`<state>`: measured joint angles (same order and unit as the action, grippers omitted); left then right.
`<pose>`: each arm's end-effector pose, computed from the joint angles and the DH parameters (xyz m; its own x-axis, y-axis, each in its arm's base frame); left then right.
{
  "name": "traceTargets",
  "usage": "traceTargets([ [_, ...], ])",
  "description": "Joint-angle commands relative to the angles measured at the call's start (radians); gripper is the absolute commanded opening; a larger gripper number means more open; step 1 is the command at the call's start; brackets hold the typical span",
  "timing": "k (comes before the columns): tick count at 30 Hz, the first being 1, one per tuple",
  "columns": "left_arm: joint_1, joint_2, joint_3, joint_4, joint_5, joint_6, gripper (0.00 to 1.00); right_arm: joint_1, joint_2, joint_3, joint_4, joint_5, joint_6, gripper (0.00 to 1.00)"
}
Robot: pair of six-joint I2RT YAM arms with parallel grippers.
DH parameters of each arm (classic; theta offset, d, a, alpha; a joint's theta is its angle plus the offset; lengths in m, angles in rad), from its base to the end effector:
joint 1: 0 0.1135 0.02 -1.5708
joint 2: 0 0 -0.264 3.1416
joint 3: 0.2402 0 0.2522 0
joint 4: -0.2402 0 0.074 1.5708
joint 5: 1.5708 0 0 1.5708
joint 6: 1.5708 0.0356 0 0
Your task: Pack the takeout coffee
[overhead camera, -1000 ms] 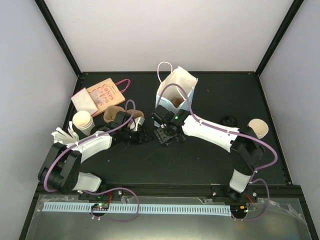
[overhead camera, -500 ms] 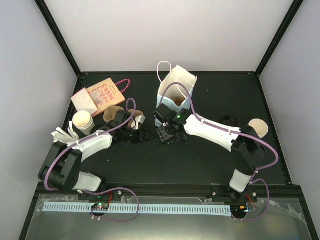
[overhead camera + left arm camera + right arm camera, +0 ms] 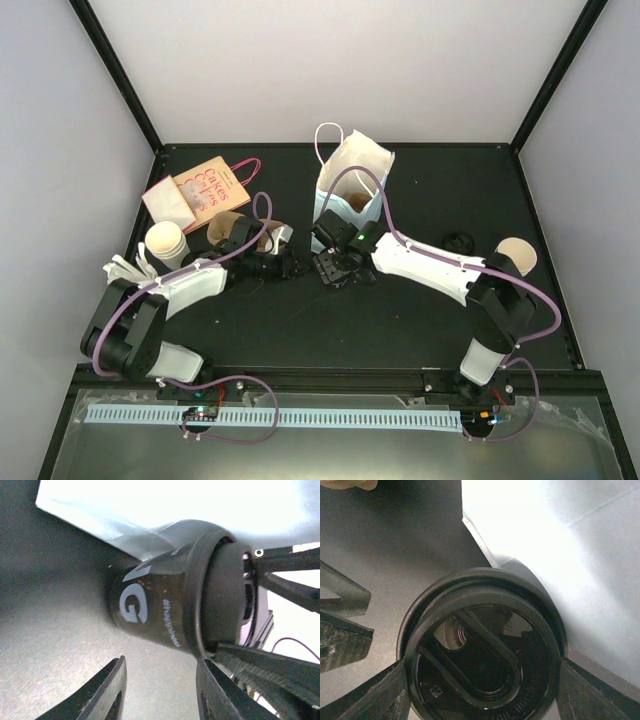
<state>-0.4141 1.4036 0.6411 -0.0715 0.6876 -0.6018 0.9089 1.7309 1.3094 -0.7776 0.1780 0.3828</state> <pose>0.2315 -0.1264 0.1728 -0.9560 -0.0577 -0.2878 0.1943 0.6104 -0.7679 0.2199 0.2720 0.2271 -0.8064 -0.4369 -0.3985 -0.4696 0.8827 -0.0174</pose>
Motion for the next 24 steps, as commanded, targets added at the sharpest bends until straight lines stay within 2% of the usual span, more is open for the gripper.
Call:
traceTargets([
  [1, -0.005, 0.033, 0.032, 0.136, 0.068, -0.066, 0.41, -0.027, 0.131, -0.138, -0.174, 0.055, 0.014, 0.75],
  [9, -0.006, 0.13, 0.051, 0.254, 0.107, -0.126, 0.42, -0.027, 0.12, -0.141, -0.161, 0.036, 0.008, 0.74],
  [14, -0.01, 0.168, 0.058, 0.274, 0.1, -0.138, 0.42, -0.027, 0.118, -0.142, -0.161, 0.031, 0.003, 0.74],
  [24, -0.038, 0.196, 0.13, -0.018, -0.081, -0.069, 0.42, -0.027, 0.139, -0.159, -0.165, 0.032, -0.005, 0.74],
])
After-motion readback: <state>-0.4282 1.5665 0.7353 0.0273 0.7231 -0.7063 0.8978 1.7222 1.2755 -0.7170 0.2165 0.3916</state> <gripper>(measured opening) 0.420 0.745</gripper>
